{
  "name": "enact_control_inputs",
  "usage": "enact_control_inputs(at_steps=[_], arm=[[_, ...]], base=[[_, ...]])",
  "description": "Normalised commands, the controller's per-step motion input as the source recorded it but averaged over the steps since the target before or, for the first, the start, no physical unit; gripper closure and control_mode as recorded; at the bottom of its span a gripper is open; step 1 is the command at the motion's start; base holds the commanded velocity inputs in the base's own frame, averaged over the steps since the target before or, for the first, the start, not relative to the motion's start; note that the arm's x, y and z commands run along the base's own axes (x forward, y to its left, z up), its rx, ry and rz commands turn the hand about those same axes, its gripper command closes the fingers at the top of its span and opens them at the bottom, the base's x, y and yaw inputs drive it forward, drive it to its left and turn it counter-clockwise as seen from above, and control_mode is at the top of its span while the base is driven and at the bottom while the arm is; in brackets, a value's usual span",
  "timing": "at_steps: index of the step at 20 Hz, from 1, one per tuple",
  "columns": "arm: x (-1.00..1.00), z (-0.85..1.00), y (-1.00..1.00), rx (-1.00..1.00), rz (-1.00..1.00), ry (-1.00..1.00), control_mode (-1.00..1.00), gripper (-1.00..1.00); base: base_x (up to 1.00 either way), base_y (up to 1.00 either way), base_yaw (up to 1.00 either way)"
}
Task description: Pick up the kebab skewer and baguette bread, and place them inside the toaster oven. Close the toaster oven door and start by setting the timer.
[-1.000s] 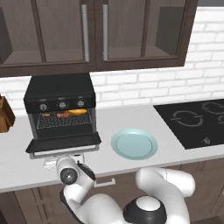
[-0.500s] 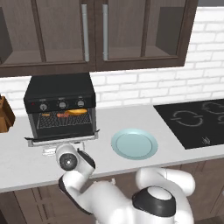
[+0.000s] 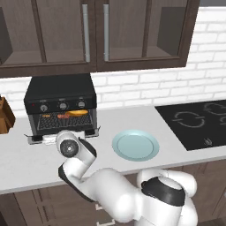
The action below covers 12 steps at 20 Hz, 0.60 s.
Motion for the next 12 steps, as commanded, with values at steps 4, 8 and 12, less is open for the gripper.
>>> enact_control_inputs(at_steps=[4,8,12], arm=[[0.18,0.23,-0.04,0.00,0.00,0.00,-1.00,-1.00],[-0.36,0.00,0.02,-0.01,0.00,-0.01,-1.00,-1.00],[-1.00,-0.07,0.22,-0.03,-0.04,-0.04,-1.00,-1.00]], base=[[0.00,0.00,0.00],[0.00,0.00,0.00],[0.00,0.00,0.00]])
